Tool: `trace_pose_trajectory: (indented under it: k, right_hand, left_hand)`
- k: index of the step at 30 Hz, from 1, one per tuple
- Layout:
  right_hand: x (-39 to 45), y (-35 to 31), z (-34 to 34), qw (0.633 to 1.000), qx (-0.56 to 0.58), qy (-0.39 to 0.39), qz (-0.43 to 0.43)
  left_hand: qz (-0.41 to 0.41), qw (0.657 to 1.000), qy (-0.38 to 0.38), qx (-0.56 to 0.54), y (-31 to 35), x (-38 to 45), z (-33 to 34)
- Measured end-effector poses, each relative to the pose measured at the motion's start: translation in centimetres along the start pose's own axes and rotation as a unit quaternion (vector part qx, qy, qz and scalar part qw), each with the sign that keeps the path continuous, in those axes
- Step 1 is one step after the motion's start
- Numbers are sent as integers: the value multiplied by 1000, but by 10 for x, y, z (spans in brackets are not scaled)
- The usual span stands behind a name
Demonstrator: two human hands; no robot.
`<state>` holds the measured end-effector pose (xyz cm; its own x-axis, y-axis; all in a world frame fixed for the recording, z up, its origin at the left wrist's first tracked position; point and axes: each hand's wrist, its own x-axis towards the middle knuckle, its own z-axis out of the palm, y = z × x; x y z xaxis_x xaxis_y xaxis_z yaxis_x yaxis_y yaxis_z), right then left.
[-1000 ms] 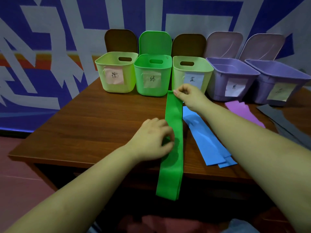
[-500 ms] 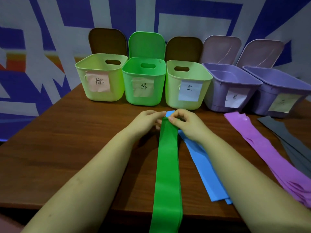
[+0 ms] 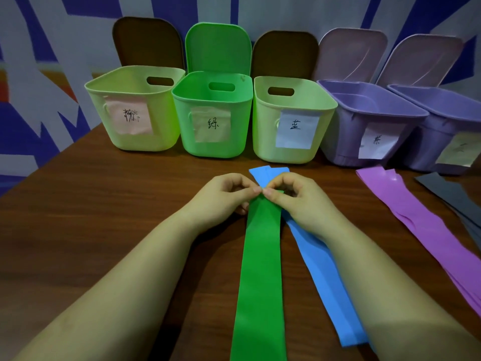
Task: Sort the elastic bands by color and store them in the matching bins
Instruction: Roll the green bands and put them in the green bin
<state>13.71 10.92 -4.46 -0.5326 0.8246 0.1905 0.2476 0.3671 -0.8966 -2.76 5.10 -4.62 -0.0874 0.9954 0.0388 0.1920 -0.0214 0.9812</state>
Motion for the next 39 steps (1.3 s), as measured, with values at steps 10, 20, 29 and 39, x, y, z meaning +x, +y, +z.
trace_pose_trajectory:
  k: [10, 20, 29, 39]
  right_hand:
    - [1, 1, 1, 998, 54, -17, 18]
    - [2, -1, 4, 997, 61, 3, 39]
    - [1, -6, 4, 996, 46, 21, 74]
    - [-2, -6, 4, 1000, 10, 2, 25]
  left_hand:
    - [16, 999, 1, -41, -4, 1, -1]
    - [38, 998, -3, -46, -3, 0, -5]
    - [13, 998, -11, -54, -3, 0, -9]
    - [-20, 996, -10, -90, -1, -1, -9]
